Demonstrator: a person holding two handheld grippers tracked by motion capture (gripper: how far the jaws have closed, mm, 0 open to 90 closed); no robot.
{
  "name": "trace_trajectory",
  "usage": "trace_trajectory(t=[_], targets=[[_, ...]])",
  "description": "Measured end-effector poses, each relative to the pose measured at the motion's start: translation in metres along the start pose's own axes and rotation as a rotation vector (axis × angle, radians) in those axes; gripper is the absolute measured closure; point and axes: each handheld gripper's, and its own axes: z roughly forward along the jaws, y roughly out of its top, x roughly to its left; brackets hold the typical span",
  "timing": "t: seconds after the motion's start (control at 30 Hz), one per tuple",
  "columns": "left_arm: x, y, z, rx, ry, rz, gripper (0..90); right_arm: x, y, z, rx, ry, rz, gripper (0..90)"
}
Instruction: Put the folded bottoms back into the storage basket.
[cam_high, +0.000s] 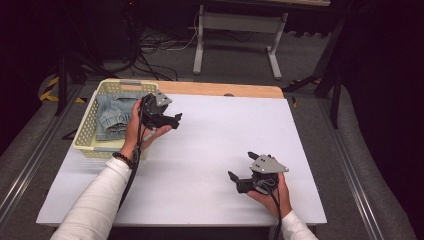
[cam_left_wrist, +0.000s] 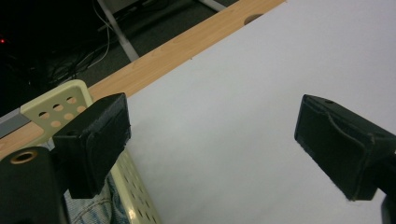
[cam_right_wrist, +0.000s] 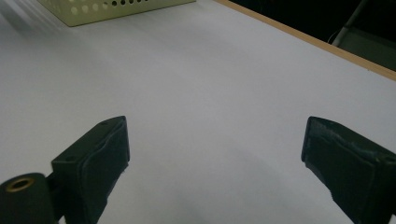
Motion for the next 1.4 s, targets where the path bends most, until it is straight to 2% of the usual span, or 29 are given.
trace_trajectory(t=[0.23, 0.4, 0.9, 1.2, 1.4], targets=[[-0.009, -0.001, -0.006, -0.026, -0.026, 0.011, 11.5, 0.001, 0.000, 0.000, 0.001, -0.003, -0.004, 7.3], [-0.019, -0.001, -0.009, -0.033, -0.026, 0.052, 11.2, 0.001, 0.000, 0.001, 0.002, -0.002, -0.001, 6.9], [-0.042, -0.005, -0.017, -0.079, -0.085, 0.077, 11.1, 0.004, 0.000, 0.001, 0.005, 0.001, -0.017, 6.6], [-0.056, -0.011, -0.022, -0.086, -0.110, 0.108, 11.1, 0.005, 0.000, 0.002, 0.010, 0.005, -0.021, 6.6], [-0.063, -0.015, -0.030, -0.105, -0.118, 0.137, 11.1, 0.007, 0.001, 0.001, 0.006, 0.002, -0.028, 6.6]])
